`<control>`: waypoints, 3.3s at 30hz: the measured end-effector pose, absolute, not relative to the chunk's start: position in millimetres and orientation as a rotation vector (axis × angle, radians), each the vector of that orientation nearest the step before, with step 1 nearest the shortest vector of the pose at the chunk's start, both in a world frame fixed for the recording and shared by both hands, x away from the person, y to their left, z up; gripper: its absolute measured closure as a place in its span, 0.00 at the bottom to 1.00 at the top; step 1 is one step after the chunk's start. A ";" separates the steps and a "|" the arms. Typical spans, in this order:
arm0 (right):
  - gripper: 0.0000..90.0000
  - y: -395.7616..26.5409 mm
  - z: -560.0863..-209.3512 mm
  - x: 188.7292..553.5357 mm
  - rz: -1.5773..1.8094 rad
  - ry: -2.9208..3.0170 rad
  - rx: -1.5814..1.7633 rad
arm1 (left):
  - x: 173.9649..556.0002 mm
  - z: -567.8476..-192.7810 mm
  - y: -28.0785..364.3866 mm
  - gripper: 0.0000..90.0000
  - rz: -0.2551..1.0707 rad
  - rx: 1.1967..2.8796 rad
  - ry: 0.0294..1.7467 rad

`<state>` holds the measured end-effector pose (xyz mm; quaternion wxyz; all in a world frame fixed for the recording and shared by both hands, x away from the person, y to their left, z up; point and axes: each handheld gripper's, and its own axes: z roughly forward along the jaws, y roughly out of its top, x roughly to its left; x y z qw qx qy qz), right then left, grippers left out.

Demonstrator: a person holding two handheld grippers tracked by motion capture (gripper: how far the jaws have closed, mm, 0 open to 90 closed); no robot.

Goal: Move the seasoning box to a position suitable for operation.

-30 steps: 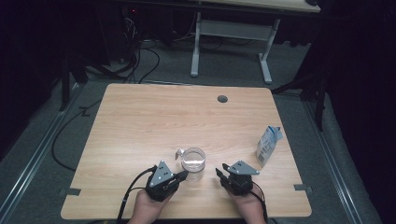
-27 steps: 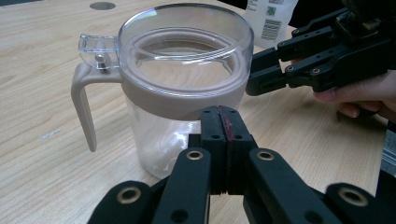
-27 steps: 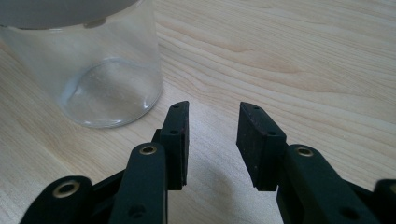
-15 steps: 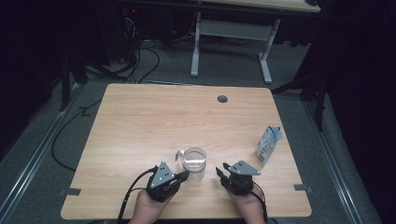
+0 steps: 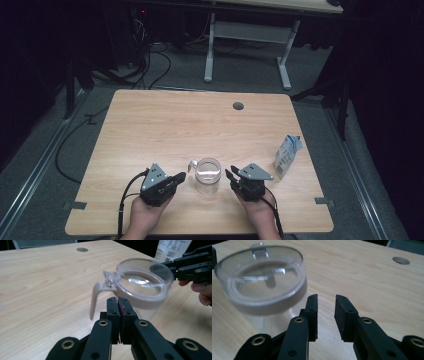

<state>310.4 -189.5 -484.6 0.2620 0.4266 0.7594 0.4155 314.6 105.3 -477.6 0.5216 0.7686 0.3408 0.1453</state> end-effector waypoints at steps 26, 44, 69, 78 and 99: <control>0.93 -189.3 -490.3 306.2 1.147 2.096 1.113 | 348.8 -451.2 82.7 1.00 0.434 1.827 0.837; 1.00 -188.2 -487.7 303.2 1.172 2.093 1.089 | 353.5 -459.1 71.3 1.00 0.430 1.851 0.834; 1.00 -187.3 -486.1 301.9 1.185 2.094 1.072 | 352.8 -461.8 73.1 1.00 0.423 1.828 0.832; 1.00 -187.2 -486.0 301.7 1.187 2.095 1.069 | 352.8 -462.2 73.6 1.00 0.422 1.827 0.829; 1.00 -185.1 -480.6 297.8 1.206 2.078 1.043 | 352.8 -463.8 74.8 1.00 0.420 1.819 0.830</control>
